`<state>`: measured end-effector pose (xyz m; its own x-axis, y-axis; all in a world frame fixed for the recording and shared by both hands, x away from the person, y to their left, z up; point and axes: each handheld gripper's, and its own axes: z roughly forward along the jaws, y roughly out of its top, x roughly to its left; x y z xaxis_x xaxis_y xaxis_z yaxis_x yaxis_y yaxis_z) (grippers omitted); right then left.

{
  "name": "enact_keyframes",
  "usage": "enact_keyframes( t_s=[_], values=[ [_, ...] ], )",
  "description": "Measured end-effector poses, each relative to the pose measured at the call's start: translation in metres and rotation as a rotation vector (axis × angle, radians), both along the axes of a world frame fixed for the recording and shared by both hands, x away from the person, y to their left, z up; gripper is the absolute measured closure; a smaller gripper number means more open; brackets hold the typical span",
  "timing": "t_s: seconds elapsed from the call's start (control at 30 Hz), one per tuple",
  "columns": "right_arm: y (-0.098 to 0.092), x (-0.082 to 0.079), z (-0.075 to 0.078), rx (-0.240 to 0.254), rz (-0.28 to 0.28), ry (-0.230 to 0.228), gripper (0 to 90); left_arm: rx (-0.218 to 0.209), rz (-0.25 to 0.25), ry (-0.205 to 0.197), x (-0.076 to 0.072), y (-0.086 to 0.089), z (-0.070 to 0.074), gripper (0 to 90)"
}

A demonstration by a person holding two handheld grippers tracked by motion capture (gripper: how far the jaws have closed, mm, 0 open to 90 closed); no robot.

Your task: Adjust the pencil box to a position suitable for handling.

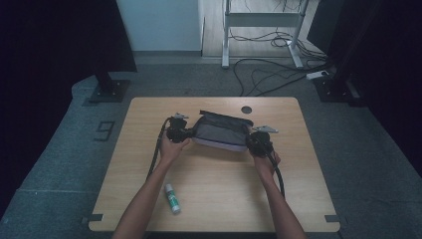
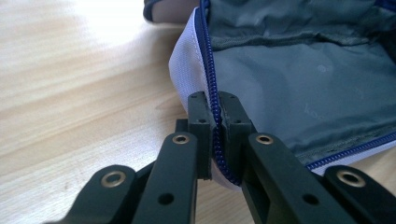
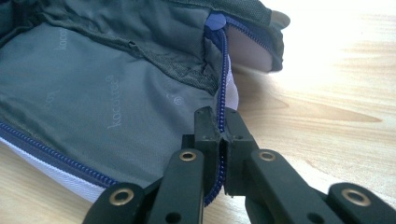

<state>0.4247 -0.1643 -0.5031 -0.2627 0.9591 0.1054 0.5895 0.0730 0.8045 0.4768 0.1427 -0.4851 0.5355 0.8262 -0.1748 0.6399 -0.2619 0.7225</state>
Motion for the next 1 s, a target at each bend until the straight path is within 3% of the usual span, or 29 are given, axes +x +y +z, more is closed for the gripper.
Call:
enact_keyframes(
  t_s=[0.17, 1.0],
  values=[
    [0.004, -0.007, 0.011, -0.008, 0.019, -0.036, 85.7, -0.020, 0.003, -0.011, -0.004, 0.006, 0.010, 85.5],
    [0.012, -0.015, 0.030, 0.013, 0.067, -0.078, 85.8, -0.026, -0.009, -0.054, -0.022, 0.022, 0.037, 85.6]
  ],
)
